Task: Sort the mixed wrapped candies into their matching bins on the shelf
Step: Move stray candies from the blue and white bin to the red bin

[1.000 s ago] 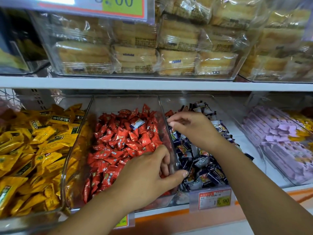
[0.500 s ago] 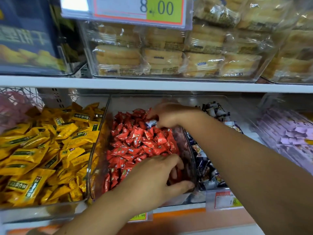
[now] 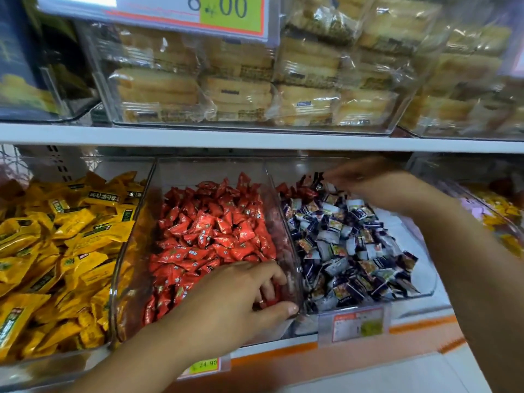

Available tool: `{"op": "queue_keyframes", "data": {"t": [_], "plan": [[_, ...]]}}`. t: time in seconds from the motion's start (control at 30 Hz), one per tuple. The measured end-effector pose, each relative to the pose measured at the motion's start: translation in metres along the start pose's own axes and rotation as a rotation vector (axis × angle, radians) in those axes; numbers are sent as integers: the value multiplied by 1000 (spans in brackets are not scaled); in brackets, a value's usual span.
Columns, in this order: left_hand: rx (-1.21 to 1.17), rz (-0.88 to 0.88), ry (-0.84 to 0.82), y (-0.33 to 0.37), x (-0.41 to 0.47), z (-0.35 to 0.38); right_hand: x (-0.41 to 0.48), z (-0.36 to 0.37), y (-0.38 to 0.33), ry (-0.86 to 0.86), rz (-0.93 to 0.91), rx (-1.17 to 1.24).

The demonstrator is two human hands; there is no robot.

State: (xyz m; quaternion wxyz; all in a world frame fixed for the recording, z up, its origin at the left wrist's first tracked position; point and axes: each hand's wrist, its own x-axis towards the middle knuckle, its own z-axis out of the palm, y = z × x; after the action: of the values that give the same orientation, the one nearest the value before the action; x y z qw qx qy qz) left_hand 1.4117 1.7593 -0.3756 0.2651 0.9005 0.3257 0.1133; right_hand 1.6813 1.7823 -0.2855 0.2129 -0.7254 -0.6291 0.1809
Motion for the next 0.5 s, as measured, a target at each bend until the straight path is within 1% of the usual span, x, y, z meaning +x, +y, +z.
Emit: {"op": "queue_keyframes", "data": {"t": [0.03, 0.13, 0.27, 0.37, 0.5], "plan": [[-3, -4, -3, -1, 0, 1, 9, 3, 6, 21, 6, -44], [8, 6, 9, -4, 1, 3, 39, 24, 12, -41, -33, -247], [-8, -3, 8, -5, 2, 4, 69, 53, 20, -64, 1, -269], [-11, -10, 1, -4, 2, 3, 73, 62, 22, -64, -50, -329], [-8, 1, 5, -5, 2, 3, 73, 56, 29, 7, -34, -226]]}}
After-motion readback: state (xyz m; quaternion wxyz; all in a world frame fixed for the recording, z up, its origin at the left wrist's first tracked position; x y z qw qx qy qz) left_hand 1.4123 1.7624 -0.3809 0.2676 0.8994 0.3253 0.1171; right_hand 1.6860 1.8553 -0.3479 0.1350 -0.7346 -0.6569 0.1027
